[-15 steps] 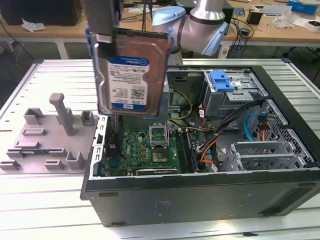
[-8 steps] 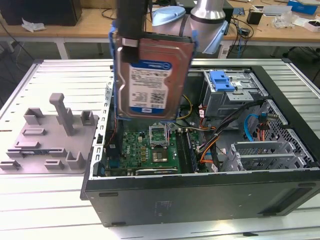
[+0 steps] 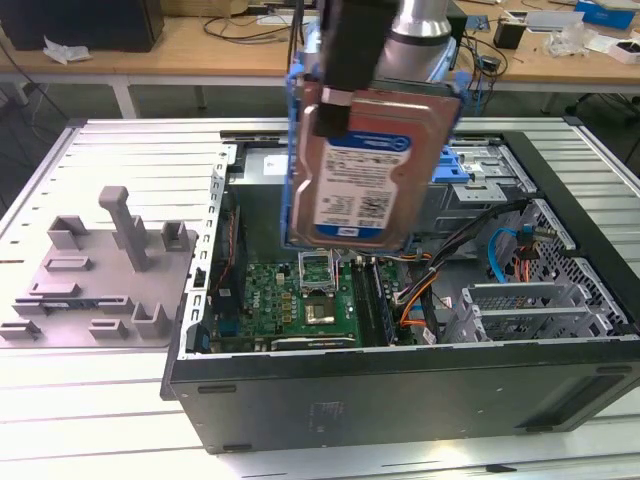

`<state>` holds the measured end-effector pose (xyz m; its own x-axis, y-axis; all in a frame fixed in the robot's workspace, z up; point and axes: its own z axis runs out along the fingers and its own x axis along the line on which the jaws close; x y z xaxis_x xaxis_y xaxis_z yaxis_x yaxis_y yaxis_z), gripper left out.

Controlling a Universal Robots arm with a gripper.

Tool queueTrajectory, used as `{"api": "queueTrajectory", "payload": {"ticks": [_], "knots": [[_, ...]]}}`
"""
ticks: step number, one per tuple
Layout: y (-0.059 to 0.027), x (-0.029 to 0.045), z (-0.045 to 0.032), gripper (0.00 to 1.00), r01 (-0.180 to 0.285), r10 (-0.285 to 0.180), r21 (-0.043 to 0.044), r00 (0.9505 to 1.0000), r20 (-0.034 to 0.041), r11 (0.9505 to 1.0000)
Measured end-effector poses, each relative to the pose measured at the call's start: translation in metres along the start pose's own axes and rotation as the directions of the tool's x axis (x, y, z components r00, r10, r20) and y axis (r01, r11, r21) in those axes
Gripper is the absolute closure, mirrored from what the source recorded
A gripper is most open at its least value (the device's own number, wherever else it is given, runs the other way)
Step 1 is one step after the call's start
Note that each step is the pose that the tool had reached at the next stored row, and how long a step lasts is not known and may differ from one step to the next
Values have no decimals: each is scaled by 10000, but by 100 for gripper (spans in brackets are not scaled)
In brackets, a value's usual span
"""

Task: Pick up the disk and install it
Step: 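Pick up the disk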

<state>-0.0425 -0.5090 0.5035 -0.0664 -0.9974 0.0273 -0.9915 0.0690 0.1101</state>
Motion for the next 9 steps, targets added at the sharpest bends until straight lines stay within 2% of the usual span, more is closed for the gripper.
{"api": "queueTrajectory", "payload": {"ticks": [4,5,7,9], "knots": [[-182,39,-19,63,0,0,-12,10000,-1,10000],[-251,50,-26,63,-1,1,-14,10000,0,10000],[-297,52,-32,63,1,-1,-14,10000,-2,10000],[-307,52,-32,63,0,0,-15,10000,-1,10000]]}}
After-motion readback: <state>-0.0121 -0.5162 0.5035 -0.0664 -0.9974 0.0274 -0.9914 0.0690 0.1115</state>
